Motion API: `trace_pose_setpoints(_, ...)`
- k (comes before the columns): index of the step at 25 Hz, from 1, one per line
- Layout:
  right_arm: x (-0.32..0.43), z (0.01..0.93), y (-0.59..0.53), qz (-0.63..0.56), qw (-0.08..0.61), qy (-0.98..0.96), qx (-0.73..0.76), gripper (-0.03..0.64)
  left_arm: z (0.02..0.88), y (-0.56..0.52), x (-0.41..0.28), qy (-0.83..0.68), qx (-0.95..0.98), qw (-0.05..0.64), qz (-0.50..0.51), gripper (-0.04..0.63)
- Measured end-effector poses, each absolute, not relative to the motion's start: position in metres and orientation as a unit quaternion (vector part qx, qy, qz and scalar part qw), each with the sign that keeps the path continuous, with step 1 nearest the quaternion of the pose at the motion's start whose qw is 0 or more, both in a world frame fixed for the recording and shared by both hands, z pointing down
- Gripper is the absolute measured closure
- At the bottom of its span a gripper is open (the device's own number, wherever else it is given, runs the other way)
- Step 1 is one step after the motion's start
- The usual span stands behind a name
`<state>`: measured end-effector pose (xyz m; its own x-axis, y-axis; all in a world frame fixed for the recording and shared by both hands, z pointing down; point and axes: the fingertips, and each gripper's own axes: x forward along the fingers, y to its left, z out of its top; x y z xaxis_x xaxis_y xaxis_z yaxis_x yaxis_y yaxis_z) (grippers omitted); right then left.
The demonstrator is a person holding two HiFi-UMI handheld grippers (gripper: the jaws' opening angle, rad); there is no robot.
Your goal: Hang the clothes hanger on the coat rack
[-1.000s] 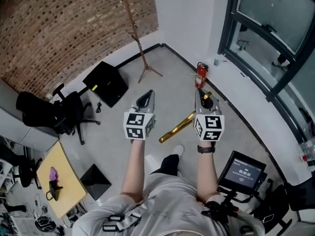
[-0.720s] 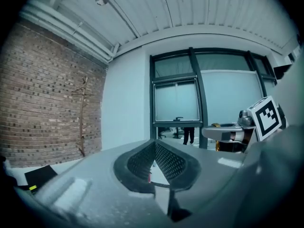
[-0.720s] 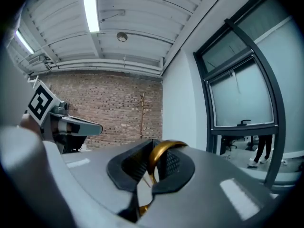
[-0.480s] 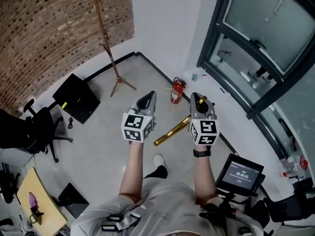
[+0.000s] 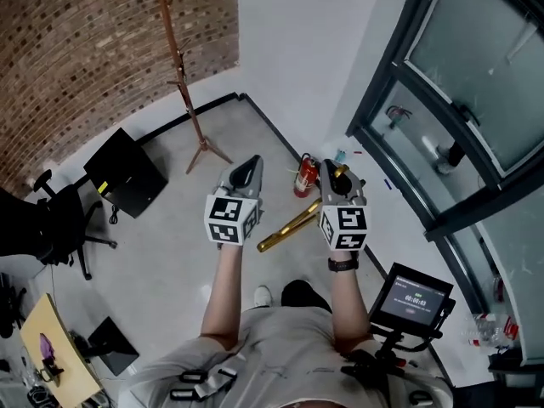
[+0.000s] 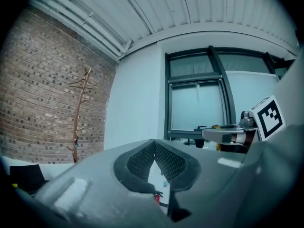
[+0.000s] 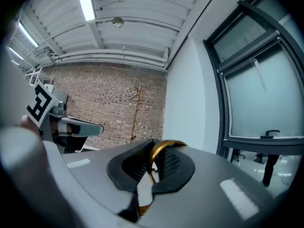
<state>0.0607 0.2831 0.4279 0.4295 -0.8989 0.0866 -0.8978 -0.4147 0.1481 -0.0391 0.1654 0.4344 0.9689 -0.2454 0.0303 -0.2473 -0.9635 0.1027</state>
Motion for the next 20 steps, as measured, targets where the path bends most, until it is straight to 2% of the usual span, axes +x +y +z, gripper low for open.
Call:
trace_pose_setpoints(5,0.112,0.433,0.211,-0.01,0.057,-0.585,0.809,0.614,0.44,0.111,0.002,-0.182,0.982,0.036,0.026,0.595)
trace_pose_setpoints(8,0.121,0.434,0.148,-0.016,0.067,-0.633,0.771,0.614,0.438,0.059,0.012,-0.237,0.97,0.036,0.029,0.595)
trace_pose_setpoints(15,0.181,0.385,0.059,-0.073,0.038,-0.691,0.718,0.614,0.398,0.002,0.07,-0.305,0.952,0.011,0.004,0.595)
trace_pose_setpoints(20,0.196,0.411,0.002,-0.031,0.021,-0.732,0.68,0.614,0.411,-0.035,0.058,-0.373,0.927,0.008,0.026,0.595)
